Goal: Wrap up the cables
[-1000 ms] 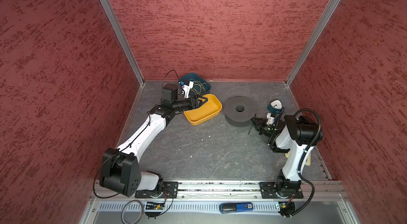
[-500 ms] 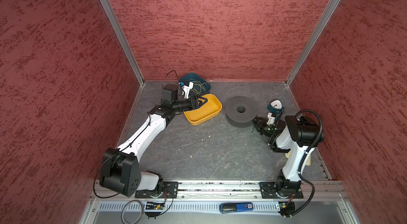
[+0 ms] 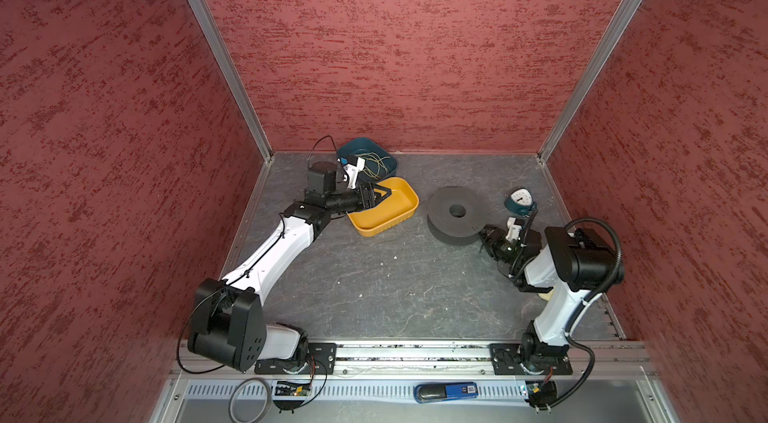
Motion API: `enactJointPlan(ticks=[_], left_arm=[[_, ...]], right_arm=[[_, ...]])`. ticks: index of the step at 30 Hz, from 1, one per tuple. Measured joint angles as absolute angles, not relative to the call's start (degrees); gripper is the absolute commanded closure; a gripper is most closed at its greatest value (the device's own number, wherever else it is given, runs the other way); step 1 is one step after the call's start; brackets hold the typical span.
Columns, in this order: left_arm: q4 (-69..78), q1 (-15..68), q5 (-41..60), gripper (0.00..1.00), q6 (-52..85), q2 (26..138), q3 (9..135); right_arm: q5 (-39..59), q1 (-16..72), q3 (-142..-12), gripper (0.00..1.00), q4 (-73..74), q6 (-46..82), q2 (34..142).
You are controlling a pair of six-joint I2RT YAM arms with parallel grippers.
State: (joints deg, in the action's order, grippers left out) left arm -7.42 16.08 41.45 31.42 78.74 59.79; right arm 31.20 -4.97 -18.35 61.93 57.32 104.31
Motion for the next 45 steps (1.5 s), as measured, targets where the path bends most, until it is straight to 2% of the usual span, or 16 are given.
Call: enactJointPlan(ticks=[11, 26, 43, 45], left_arm=[[-6.4, 16.3, 41.5, 0.44, 31.4, 78.7, 59.8], [-6.9, 16.4, 41.1, 0.44, 31.4, 78.7, 58.9], [-13.2, 14.6, 35.4, 0.39, 28.4, 75.8, 57.1], [-13.5, 14.3, 35.0, 0.34, 28.2, 75.3, 56.9]], right_arm=[[25.1, -4.8, -18.2, 0.48, 43.7, 48.9, 91.2], [22.6, -4.7, -16.0, 0.47, 36.1, 45.8, 85.8], [18.0, -4.6, -18.4, 0.31, 20.8, 41.4, 67.4], [17.5, -4.6, -19.2, 0.3, 19.5, 41.1, 66.2]])
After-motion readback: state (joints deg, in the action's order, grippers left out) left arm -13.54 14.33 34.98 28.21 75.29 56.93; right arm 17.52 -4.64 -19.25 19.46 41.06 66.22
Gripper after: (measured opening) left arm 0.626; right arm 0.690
